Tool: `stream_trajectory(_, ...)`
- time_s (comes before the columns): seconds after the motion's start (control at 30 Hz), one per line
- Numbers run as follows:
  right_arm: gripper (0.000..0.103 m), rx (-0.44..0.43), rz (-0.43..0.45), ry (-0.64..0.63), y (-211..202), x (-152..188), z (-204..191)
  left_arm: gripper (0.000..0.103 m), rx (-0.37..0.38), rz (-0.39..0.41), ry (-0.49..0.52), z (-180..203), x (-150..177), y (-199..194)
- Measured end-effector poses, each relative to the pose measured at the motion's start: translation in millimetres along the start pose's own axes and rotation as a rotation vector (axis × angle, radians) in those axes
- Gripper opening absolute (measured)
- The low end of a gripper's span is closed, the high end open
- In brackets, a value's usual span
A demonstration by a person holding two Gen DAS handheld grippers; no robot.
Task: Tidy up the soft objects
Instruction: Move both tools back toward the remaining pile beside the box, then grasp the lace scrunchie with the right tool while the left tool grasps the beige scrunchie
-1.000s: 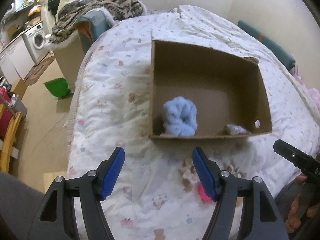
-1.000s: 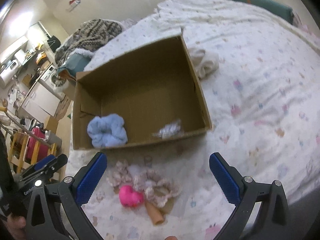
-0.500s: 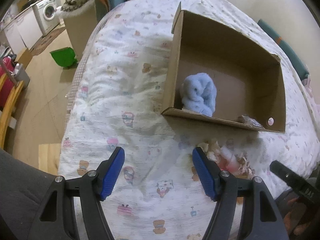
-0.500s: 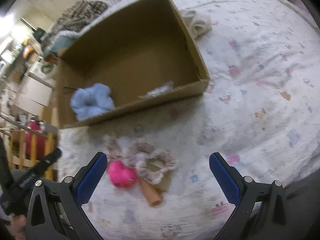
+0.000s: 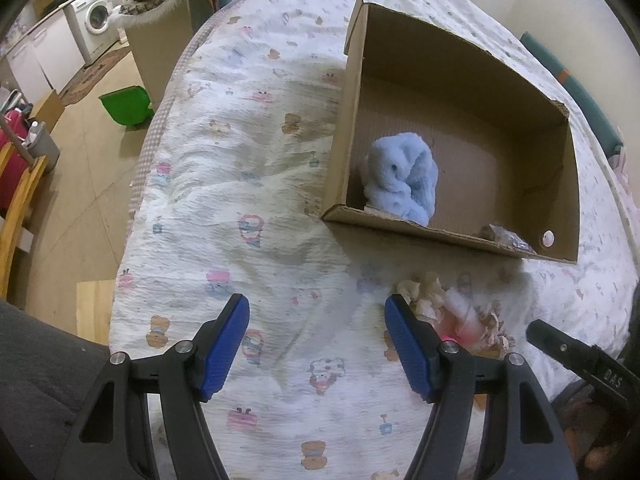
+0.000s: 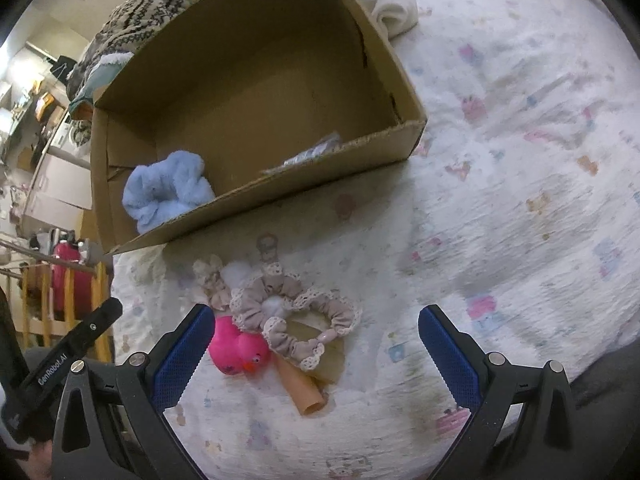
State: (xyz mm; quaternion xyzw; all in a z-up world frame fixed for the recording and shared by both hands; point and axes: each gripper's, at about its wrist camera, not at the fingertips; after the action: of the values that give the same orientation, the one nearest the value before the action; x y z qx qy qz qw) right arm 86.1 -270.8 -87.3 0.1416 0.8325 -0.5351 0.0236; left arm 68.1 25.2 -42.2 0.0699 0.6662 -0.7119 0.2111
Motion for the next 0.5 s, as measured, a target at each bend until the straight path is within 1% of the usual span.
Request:
stream_trajectory(0.1,0.103,-0.079,-0.083,0.06,17.2,-3.4,7.7,0.067,0.003,-0.004,0.001,2.1,-0.2,1.4)
stream_trajectory(0.13,0.103,-0.081,-0.107,0.067,23.3,-4.1,8.0,0.067,0.004,-0.006,0.003,3.3,-0.3,1.6)
stream_trajectory(0.2,0.103,-0.052,-0.13,0.049,32.2,-4.8,5.7,0.067,0.005,-0.008,0.009,5.7,-0.4,2.5)
stream_trajectory(0.27,0.097,-0.024,-0.144,0.024,39.3,-5.9,2.6,0.067,0.006,-0.01,0.015,7.5,-0.2,3.7)
stream_trajectory(0.33,0.085,-0.004,-0.151,0.013,43.4,-5.9,1.5,0.067,0.006,-0.012,0.021,8.6,0.0,4.7)
stream_trajectory(0.37,0.082,-0.002,-0.149,0.015,43.6,-5.6,1.8,0.067,0.006,-0.014,0.024,9.3,0.2,5.3)
stream_trajectory(0.4,0.074,-0.013,-0.145,0.02,42.4,-6.1,2.8,0.067,0.006,-0.015,0.026,9.9,0.3,5.7)
stream_trajectory(0.43,0.06,-0.025,-0.14,0.024,40.6,-6.1,3.2,0.067,0.006,-0.018,0.027,10.5,0.4,6.4)
stream_trajectory(0.47,0.053,-0.036,-0.135,0.027,38.5,-6.2,3.7,0.067,0.007,-0.02,0.028,10.9,0.7,6.8)
stream_trajectory(0.5,0.04,-0.044,-0.131,0.032,36.8,-7.0,5.1,0.067,0.008,-0.023,0.029,11.3,0.7,7.4)
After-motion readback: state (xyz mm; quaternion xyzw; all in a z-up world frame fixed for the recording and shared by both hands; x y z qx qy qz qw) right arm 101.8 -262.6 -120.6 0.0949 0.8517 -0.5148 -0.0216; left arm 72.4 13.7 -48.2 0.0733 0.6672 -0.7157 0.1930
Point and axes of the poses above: each gripper's, at about its wrist camera, not at the fingertips, and y roughly the way its jaws point, z to its right, x to its underside, and after that the axes turned 2 degrees about y, right-handed
